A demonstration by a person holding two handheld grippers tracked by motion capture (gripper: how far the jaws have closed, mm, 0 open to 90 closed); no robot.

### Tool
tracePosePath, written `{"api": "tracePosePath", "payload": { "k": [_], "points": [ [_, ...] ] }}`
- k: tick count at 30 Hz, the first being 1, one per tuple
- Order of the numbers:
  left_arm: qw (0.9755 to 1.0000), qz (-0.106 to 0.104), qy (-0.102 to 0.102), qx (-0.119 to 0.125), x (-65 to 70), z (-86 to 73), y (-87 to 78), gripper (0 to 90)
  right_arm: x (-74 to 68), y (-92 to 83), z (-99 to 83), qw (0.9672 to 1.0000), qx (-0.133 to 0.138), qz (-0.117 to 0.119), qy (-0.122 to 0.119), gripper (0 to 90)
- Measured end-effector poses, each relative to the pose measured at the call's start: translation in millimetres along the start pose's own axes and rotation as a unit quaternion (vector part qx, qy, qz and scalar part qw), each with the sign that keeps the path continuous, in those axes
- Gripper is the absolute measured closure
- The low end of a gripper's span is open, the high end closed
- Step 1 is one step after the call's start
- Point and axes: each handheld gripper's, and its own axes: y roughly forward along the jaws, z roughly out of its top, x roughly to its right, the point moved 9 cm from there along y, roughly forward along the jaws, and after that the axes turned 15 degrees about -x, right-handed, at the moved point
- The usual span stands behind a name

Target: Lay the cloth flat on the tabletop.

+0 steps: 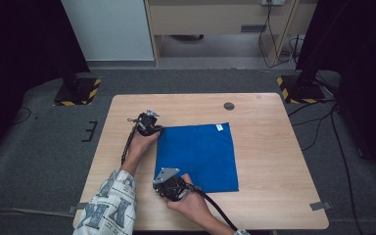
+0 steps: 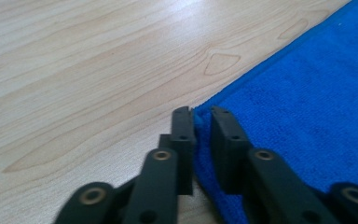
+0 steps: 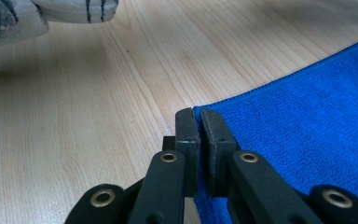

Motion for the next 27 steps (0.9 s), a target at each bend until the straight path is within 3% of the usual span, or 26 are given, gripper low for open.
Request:
{"api": "tracePosePath", "payload": {
  "k": [5, 19, 27],
  "points": [
    [0.9998, -0.008, -0.009, 0.015, 1.3, 3.8, -6.6, 88.6, -0.3, -0.9, 0.0, 1.0000, 0.000, -0.001, -0.002, 86.4],
    [0.9988, -0.017, -0.011, 0.045, 5.8, 13.1, -29.2, 89.3, -6.0, -6.7, 3.2, 0.9998, 0.009, -0.014, -0.006, 86.4],
    [0.9987, -0.017, -0.009, 0.047, 9.3, 15.0, -38.7, 89.4, -6.6, -13.6, 6.3, 0.9995, 0.021, -0.021, -0.005, 86.5]
  ]
}}
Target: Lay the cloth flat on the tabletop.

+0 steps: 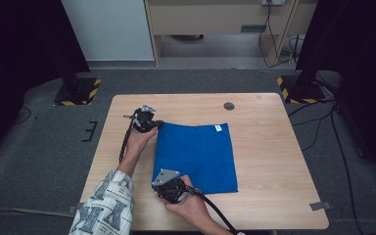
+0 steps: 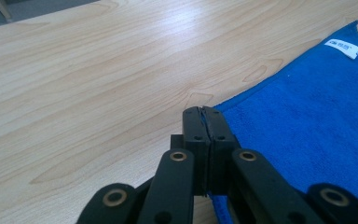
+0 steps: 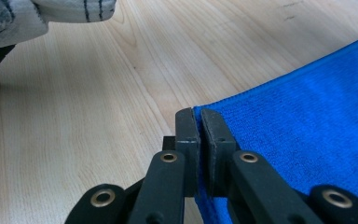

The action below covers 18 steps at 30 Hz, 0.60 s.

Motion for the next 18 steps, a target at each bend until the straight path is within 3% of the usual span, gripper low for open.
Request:
{"api": "tracePosePath", "payload": {
  "k": [4, 7, 18],
  "points": [
    [0.9999, 0.004, 0.007, -0.008, 2.9, 2.0, -3.9, 89.4, -0.7, -2.1, 1.8, 1.0000, 0.006, -0.003, 0.001, 86.6],
    [0.9996, 0.014, 0.024, -0.008, 6.2, 6.6, -10.2, 89.4, -0.9, -2.6, 2.0, 0.9999, 0.007, -0.007, -0.004, 86.6],
    [0.9998, 0.012, 0.018, -0.005, 0.8, 10.8, -20.5, 89.4, -8.6, -8.2, 13.9, 0.9996, 0.028, -0.006, -0.007, 86.7]
  ]
}}
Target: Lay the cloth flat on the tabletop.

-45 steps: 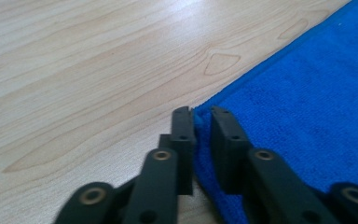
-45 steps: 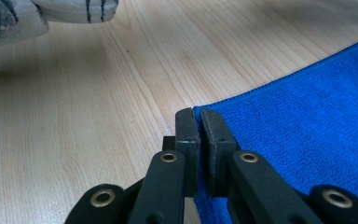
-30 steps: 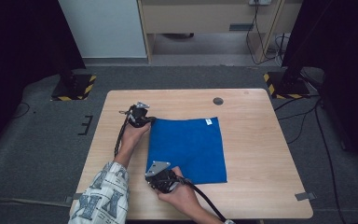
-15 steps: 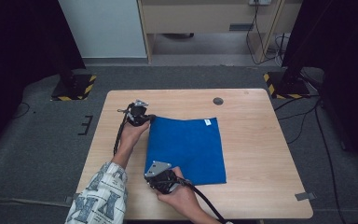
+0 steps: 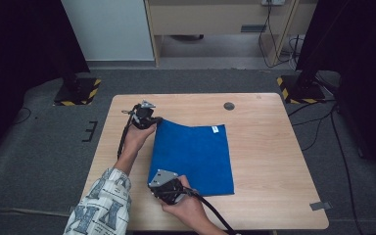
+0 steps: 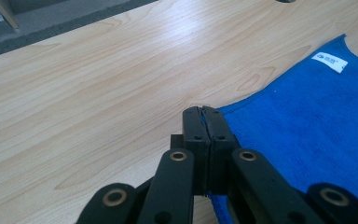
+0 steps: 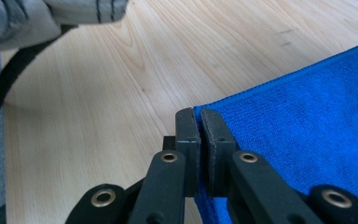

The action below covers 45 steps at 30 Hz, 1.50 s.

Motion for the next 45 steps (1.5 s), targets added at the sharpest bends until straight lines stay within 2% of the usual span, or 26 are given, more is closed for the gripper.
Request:
{"api": "tracePosePath", "payload": {
  "k": [14, 21, 27, 31, 37, 45],
  "points": [
    [0.9999, 0.011, -0.002, 0.006, -14.7, 4.1, -25.2, 89.4, -10.2, 3.3, 17.7, 0.9998, 0.020, 0.000, 0.008, 86.8],
    [0.9999, 0.008, -0.011, 0.007, -22.8, 0.2, -28.7, 89.3, -15.0, 1.3, 30.3, 0.9993, 0.035, 0.000, 0.010, 86.8],
    [0.9999, 0.005, -0.011, 0.004, -26.9, -3.1, -31.0, 89.3, -20.0, 3.4, 39.0, 0.9993, 0.037, 0.001, 0.006, 86.8],
    [1.0000, 0.006, -0.006, 0.001, -30.8, -5.0, -34.7, 89.3, -23.2, 4.4, 43.9, 0.9991, 0.041, 0.006, 0.011, 86.8],
    [0.9999, 0.007, -0.010, -0.001, -37.0, -8.7, -39.6, 89.3, -27.7, 3.4, 52.8, 0.9985, 0.051, 0.013, 0.013, 86.7],
    [0.9999, 0.008, -0.013, -0.002, -37.7, -9.1, -40.3, 89.3, -26.2, 2.3, 54.7, 0.9981, 0.055, 0.020, 0.023, 86.3]
  ]
}}
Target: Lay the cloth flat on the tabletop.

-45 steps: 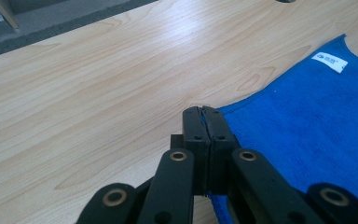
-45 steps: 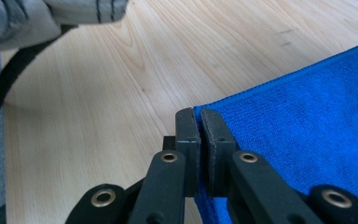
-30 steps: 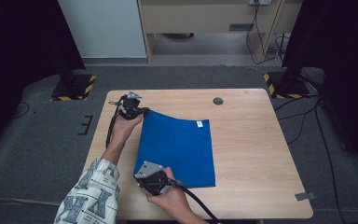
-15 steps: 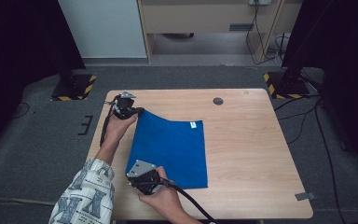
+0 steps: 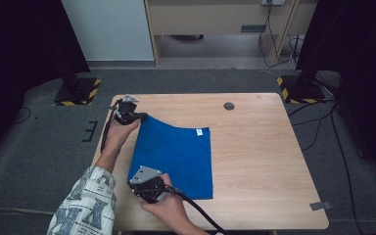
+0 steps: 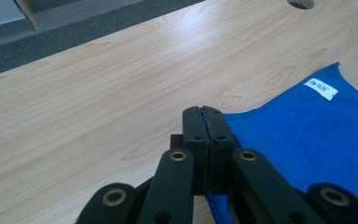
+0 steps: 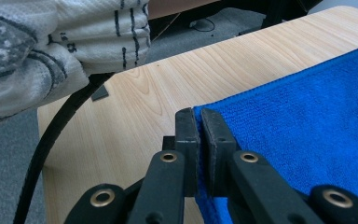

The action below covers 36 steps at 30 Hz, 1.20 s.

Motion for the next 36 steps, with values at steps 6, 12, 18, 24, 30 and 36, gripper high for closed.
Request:
{"api": "tracePosePath", "payload": {
  "k": [6, 12, 18, 24, 30, 36],
  "points": [
    [1.0000, -0.005, -0.003, 0.001, 8.0, 4.7, 6.7, 89.2, 5.5, -6.2, -7.1, 1.0000, 0.000, -0.001, 0.007, 86.3],
    [0.9999, -0.015, -0.007, -0.001, 24.5, 12.4, 24.2, 89.2, 19.0, -19.6, -17.9, 0.9996, 0.010, -0.013, 0.023, 86.2],
    [0.9996, -0.027, -0.006, 0.003, 43.1, 20.3, 37.4, 89.1, 33.6, -32.9, -35.3, 0.9992, 0.000, -0.028, 0.029, 86.2],
    [0.9994, -0.033, -0.010, 0.003, 57.1, 26.1, 49.9, 89.1, 43.2, -45.8, -51.0, 0.9988, -0.012, -0.037, 0.030, 86.1],
    [0.9991, -0.041, -0.014, -0.001, 67.4, 30.3, 58.9, 89.1, 48.0, -50.3, -60.6, 0.9988, -0.019, -0.033, 0.032, 86.0],
    [0.9992, -0.039, -0.010, -0.007, 73.3, 36.4, 60.9, 89.1, 55.4, -55.0, -74.1, 0.9982, -0.028, -0.041, 0.034, 85.8]
  ]
}}
